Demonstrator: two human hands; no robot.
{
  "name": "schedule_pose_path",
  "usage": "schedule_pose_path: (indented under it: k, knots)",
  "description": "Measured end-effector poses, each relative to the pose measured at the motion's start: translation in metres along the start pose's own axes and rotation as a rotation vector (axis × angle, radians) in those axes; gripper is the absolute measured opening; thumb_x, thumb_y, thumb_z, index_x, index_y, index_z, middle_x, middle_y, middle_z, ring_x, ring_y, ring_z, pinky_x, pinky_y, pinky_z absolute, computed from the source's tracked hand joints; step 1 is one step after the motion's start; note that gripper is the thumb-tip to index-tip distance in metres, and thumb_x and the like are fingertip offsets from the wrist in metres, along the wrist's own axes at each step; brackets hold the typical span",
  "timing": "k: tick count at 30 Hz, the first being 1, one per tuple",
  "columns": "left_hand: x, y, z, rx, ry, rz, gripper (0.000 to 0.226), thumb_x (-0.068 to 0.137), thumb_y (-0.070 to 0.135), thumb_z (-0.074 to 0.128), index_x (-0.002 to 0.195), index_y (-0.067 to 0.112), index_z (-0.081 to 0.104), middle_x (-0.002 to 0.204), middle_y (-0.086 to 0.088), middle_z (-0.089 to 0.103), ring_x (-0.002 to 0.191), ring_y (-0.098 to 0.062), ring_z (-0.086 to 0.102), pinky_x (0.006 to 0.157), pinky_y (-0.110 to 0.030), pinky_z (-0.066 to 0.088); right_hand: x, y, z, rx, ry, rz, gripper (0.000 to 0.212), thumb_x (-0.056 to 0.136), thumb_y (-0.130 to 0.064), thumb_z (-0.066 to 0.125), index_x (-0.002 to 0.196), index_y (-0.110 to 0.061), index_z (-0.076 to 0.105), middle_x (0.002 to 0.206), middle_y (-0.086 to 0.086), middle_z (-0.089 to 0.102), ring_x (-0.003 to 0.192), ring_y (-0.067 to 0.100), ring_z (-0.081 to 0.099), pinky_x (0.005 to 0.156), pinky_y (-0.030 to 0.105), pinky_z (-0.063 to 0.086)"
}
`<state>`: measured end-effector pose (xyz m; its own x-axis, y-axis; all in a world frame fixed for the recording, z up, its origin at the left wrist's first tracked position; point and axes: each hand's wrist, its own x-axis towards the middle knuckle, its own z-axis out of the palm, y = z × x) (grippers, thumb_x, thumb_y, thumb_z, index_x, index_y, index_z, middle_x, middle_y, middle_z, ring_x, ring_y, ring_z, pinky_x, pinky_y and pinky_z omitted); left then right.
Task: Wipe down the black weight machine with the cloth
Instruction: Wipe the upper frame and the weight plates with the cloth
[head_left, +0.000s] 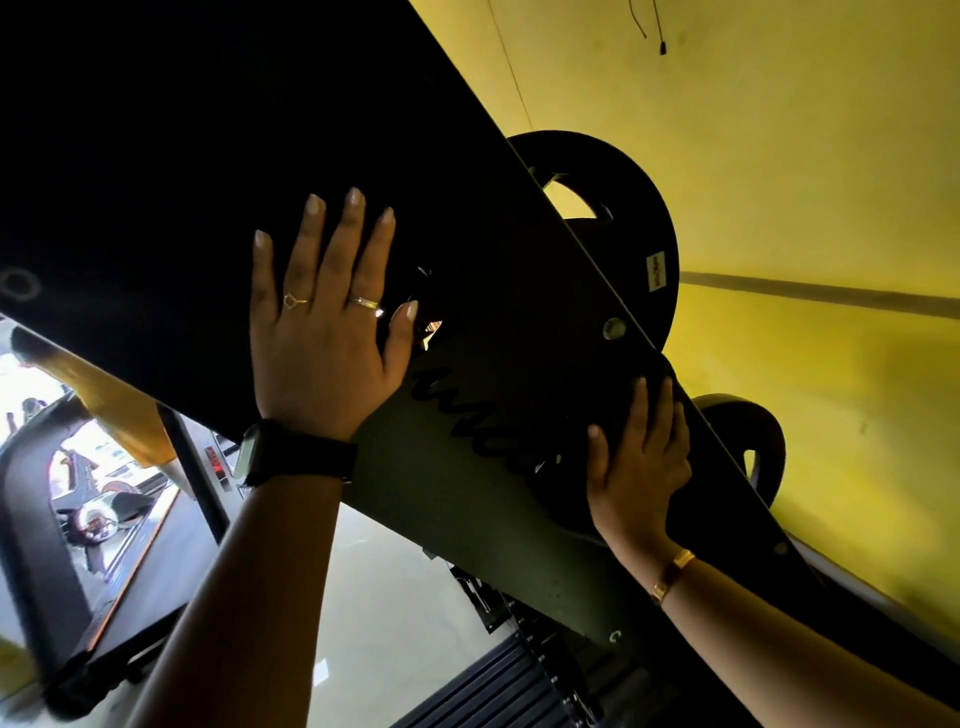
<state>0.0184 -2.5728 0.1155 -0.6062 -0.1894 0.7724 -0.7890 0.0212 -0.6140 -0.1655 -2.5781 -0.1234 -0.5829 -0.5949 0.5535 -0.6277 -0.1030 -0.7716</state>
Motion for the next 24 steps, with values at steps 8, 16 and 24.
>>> schedule_pose_path:
  k: [8,16,24]
  knots:
    - [-0.027,0.037,0.007,-0.067,-0.002,-0.025,0.056,0.102,0.038,0.037,0.152,0.016,0.027,0.156,-0.009,0.031,0.145,-0.029,0.021,0.119,-0.044,0.000,0.031,-0.053,-0.016,0.017,0.097,-0.128,0.054,0.099,-0.038,0.029,0.149,-0.016,0.025,0.157,0.013,0.020,0.134,0.041,0.027,0.095,0.049,0.039]
    - [-0.082,0.102,0.023,-0.081,-0.064,-0.018,0.058,0.100,0.039,0.034,0.153,0.018,0.020,0.157,-0.006,0.022,0.143,-0.026,0.022,0.119,-0.046,-0.001,0.037,0.000,-0.006,-0.031,0.110,-0.281,0.053,0.098,-0.037,0.033,0.148,-0.021,0.028,0.156,0.011,0.017,0.139,0.036,0.026,0.099,0.046,0.032]
    - [-0.096,0.112,0.033,-0.042,-0.031,-0.009,0.059,0.102,0.040,0.031,0.154,0.015,0.018,0.155,-0.009,0.024,0.144,-0.027,0.015,0.119,-0.045,0.005,-0.004,0.055,0.011,0.101,0.003,0.285,0.064,0.096,-0.047,0.022,0.152,-0.017,0.026,0.159,0.016,0.019,0.137,0.041,0.031,0.105,0.053,0.032]
